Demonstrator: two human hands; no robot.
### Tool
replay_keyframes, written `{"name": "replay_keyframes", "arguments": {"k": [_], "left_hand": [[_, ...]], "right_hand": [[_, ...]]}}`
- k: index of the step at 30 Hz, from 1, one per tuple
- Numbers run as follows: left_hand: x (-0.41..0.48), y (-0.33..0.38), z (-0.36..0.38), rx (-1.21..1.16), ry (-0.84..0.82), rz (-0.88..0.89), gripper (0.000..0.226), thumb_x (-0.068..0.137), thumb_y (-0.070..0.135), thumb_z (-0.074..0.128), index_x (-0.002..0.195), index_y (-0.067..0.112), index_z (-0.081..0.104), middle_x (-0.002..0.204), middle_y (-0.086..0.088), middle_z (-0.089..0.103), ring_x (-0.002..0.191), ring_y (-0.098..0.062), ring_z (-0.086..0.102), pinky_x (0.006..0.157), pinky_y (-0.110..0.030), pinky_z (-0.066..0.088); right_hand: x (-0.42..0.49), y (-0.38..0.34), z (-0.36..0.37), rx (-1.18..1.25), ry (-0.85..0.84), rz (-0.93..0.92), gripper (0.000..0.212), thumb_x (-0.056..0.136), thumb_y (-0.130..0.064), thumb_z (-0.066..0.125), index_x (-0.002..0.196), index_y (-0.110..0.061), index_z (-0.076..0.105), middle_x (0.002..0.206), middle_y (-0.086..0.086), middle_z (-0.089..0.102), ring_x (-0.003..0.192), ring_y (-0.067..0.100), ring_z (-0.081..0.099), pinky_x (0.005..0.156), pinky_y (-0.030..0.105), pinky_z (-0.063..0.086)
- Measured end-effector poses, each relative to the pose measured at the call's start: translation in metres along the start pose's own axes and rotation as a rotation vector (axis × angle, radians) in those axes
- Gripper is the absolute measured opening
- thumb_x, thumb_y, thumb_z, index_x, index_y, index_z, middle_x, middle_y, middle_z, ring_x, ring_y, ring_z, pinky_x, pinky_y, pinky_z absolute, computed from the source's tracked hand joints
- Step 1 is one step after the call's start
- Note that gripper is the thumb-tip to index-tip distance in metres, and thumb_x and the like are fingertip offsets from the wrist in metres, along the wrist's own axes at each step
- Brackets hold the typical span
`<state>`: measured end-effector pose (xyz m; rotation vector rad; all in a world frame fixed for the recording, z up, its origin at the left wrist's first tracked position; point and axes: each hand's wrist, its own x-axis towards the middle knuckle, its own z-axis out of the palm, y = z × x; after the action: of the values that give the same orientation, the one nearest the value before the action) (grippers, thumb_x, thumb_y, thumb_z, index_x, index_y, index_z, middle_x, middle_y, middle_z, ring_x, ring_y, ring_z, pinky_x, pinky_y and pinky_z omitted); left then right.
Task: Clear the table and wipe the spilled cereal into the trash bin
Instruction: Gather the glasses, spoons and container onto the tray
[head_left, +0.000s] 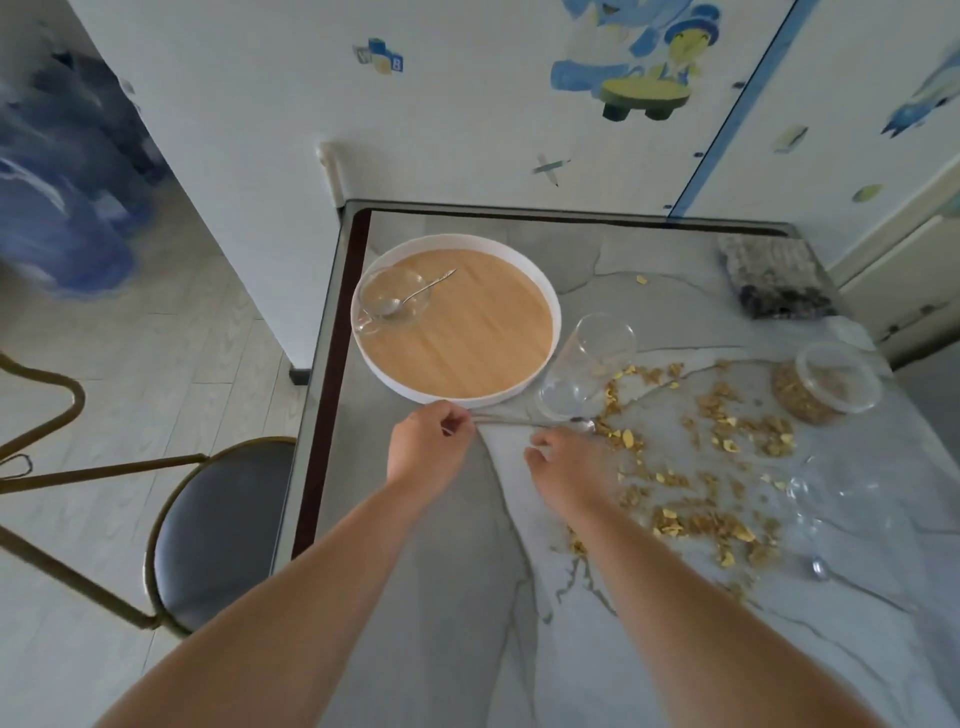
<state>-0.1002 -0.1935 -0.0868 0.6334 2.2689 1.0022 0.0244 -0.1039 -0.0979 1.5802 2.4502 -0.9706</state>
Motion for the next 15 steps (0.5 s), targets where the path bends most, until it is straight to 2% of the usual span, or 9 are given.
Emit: {"name": "replay_keyframes", "arguments": {"k": [3, 5, 9, 15], "left_hand": [[0.006, -0.011, -0.003, -0.012, 0.026, -0.005, 0.011, 0.086, 0.02, 0.059, 0.091, 0.019, 0.068, 0.083, 0.008, 0.062, 0.079, -0.01, 0.057, 0.062, -0.017, 0.039], [0.009, -0.017, -0.005, -0.027, 0.043, -0.006, 0.011, 0.086, 0.02, 0.06, 0.091, 0.018, 0.068, 0.083, 0.008, 0.063, 0.079, -0.01, 0.057, 0.066, -0.018, 0.039], [0.015, -0.023, -0.004, -0.017, 0.04, 0.02, 0.012, 0.086, 0.02, 0.061, 0.093, 0.015, 0.069, 0.083, 0.007, 0.064, 0.078, -0.011, 0.058, 0.072, -0.019, 0.04], [0.019, -0.026, -0.001, -0.017, 0.027, 0.028, 0.01, 0.087, 0.018, 0.06, 0.091, 0.016, 0.069, 0.08, 0.008, 0.062, 0.077, -0.008, 0.057, 0.072, -0.018, 0.039]], "right_hand": [[0.017, -0.012, 0.016, -0.18, -0.015, -0.146, 0.035, 0.095, -0.024, 0.045, 0.127, -0.013, 0.052, 0.132, 0.006, 0.053, 0.122, 0.023, 0.047, 0.102, 0.032, 0.035], [0.031, -0.02, 0.023, -0.285, -0.017, -0.192, 0.034, 0.093, -0.018, 0.045, 0.126, -0.012, 0.052, 0.13, 0.008, 0.053, 0.12, 0.026, 0.047, 0.099, 0.035, 0.039], [0.052, -0.033, 0.029, -0.407, -0.047, -0.207, 0.039, 0.086, -0.005, 0.047, 0.125, -0.011, 0.052, 0.129, 0.01, 0.049, 0.118, 0.029, 0.047, 0.097, 0.036, 0.041], [0.061, -0.039, 0.035, -0.517, -0.067, -0.206, 0.037, 0.088, -0.006, 0.046, 0.126, -0.004, 0.048, 0.131, 0.014, 0.049, 0.123, 0.031, 0.045, 0.099, 0.038, 0.04]]}}
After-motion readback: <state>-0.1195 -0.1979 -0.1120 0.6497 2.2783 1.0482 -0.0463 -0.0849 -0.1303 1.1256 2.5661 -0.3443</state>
